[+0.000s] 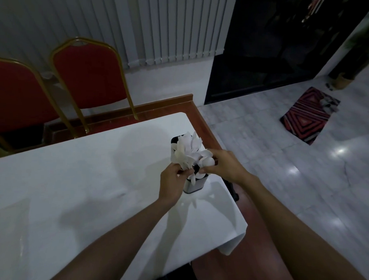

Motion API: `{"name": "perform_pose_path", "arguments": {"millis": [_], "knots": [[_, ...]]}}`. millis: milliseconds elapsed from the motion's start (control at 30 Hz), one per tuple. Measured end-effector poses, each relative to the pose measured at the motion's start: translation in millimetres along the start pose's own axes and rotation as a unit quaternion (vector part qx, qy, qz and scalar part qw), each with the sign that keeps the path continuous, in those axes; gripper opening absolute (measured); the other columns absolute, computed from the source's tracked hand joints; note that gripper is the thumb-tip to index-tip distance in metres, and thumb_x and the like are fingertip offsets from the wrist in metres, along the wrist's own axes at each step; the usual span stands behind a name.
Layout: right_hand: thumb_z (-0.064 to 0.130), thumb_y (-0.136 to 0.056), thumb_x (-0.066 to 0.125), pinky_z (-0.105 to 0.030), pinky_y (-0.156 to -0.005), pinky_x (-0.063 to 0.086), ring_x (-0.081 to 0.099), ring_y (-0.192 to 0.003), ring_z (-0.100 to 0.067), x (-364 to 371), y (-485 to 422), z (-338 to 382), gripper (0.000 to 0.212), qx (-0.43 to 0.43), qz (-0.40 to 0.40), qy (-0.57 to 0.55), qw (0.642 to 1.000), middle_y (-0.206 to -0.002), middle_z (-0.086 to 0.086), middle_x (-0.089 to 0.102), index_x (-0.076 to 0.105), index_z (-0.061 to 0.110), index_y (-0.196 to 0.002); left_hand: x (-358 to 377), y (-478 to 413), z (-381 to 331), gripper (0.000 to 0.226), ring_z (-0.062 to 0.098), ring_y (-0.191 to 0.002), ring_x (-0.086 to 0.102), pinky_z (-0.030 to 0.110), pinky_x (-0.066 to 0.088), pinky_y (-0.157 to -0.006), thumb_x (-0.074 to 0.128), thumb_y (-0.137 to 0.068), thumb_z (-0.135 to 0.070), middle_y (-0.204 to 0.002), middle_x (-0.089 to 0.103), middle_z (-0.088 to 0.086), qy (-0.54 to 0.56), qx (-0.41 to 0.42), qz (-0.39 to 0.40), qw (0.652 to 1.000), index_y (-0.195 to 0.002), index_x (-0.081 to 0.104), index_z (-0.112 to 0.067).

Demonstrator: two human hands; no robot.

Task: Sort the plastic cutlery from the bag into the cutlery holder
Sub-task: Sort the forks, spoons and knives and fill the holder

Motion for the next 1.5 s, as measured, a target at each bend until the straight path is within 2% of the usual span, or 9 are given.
{"name": "perform_pose_path", "arguments": {"millis": [167, 367, 567, 700, 900, 1000, 1133, 1333, 1500], "knots": [[0.026, -0.07, 0.085, -0.008, -0.065, 0.048, 0.061, -0.083, -0.002, 1, 2, -2, 0.039, -0.001, -0.016, -0.02, 1.0, -0.094, 0.009, 0.065, 0.061, 0.02, -0.1, 3, -5, 3, 0.013, 0.018, -0.079, 0.064, 0.016, 0.044, -0.066, 0.073, -0.081, -0.021, -0.079, 0.067, -0.001, -0.02, 0.009, 0.004, 1.0, -0.086, 0.07, -0.01], [0.032, -0.083, 0.073, -0.011, -0.066, 0.048, 0.06, -0.08, 0.0, -2, 3, 6, 0.022, -0.054, -0.034, -0.017, 0.998, -0.088, 0.015, 0.065, 0.061, 0.021, -0.097, 5, -2, 2, 0.017, -0.003, -0.069, 0.06, 0.001, 0.042, -0.059, 0.073, -0.081, -0.022, -0.073, 0.063, -0.012, -0.048, 0.028, 0.001, 0.998, -0.091, 0.069, -0.009], [0.033, -0.077, 0.075, -0.014, -0.072, 0.049, 0.06, -0.085, -0.001, -4, 5, 4, 0.029, -0.069, -0.068, 0.016, 0.995, -0.097, 0.014, 0.065, 0.063, 0.027, -0.103, 6, -2, 0, 0.016, -0.003, -0.071, 0.061, 0.0, 0.041, -0.059, 0.073, -0.081, -0.022, -0.075, 0.062, -0.017, -0.043, 0.027, -0.002, 0.999, -0.093, 0.069, -0.011], [0.029, -0.087, 0.065, -0.014, -0.072, 0.046, 0.058, -0.087, -0.003, -3, 8, 0, 0.019, -0.094, -0.098, 0.039, 0.99, -0.097, 0.01, 0.064, 0.071, 0.025, -0.105, 5, -3, 1, 0.015, 0.006, -0.071, 0.062, 0.004, 0.043, -0.06, 0.073, -0.081, -0.023, -0.075, 0.065, -0.009, -0.049, 0.03, -0.005, 0.998, -0.088, 0.07, -0.011], [0.035, -0.081, 0.045, -0.008, -0.082, 0.032, 0.05, -0.098, -0.011, 2, 12, -6, 0.047, -0.1, -0.114, 0.111, 0.982, -0.103, 0.006, 0.059, 0.068, 0.02, -0.118, 3, -7, 4, 0.019, 0.001, -0.07, 0.064, 0.006, 0.045, -0.058, 0.073, -0.081, -0.028, -0.077, 0.069, -0.005, -0.063, 0.039, 0.0, 0.997, -0.089, 0.071, -0.01], [0.037, -0.08, 0.054, -0.017, -0.085, 0.038, 0.051, -0.099, -0.013, -6, 16, 21, 0.047, -0.158, -0.134, 0.085, 0.975, -0.106, 0.005, 0.059, 0.063, 0.021, -0.123, 4, -6, -2, 0.016, 0.005, -0.069, 0.064, 0.01, 0.046, -0.06, 0.07, -0.084, -0.023, -0.075, 0.07, 0.0, -0.066, 0.06, 0.015, 0.996, -0.088, 0.07, -0.007], [0.043, -0.084, 0.067, -0.016, -0.081, 0.043, 0.053, -0.094, -0.001, -6, 8, 60, 0.039, -0.213, -0.098, 0.051, 0.971, -0.108, 0.007, 0.068, 0.066, 0.022, -0.118, 5, -4, -10, 0.009, -0.006, -0.065, 0.058, 0.001, 0.04, -0.059, 0.067, -0.087, -0.015, -0.068, 0.059, -0.018, -0.094, 0.098, 0.016, 0.991, -0.093, 0.069, -0.01], [0.031, -0.085, 0.069, -0.036, -0.063, 0.054, 0.06, -0.073, -0.014, -1, -1, 57, 0.021, -0.205, -0.093, 0.082, 0.971, -0.081, -0.002, 0.071, 0.074, 0.011, -0.089, 1, -5, -4, 0.024, 0.018, -0.066, 0.064, 0.027, 0.046, -0.06, 0.069, -0.085, -0.025, -0.07, 0.07, 0.011, -0.093, 0.067, 0.008, 0.993, -0.077, 0.07, -0.002], [0.027, -0.086, 0.068, -0.033, -0.069, 0.053, 0.06, -0.077, -0.011, -1, -1, 35, 0.016, -0.163, -0.078, 0.078, 0.98, -0.086, 0.002, 0.071, 0.071, 0.013, -0.094, -7, -5, -8, 0.008, 0.014, -0.071, 0.067, 0.03, 0.052, -0.068, 0.073, -0.081, -0.022, -0.07, 0.07, -0.001, -0.071, 0.067, 0.004, 0.995, -0.085, 0.075, -0.015]]}}
Point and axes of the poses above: each hand's wrist, its own y-axis away from the middle knuckle, its own x-axis out of the palm, z = x × y, the point moved 7 cm from there along -y, towards the middle knuckle
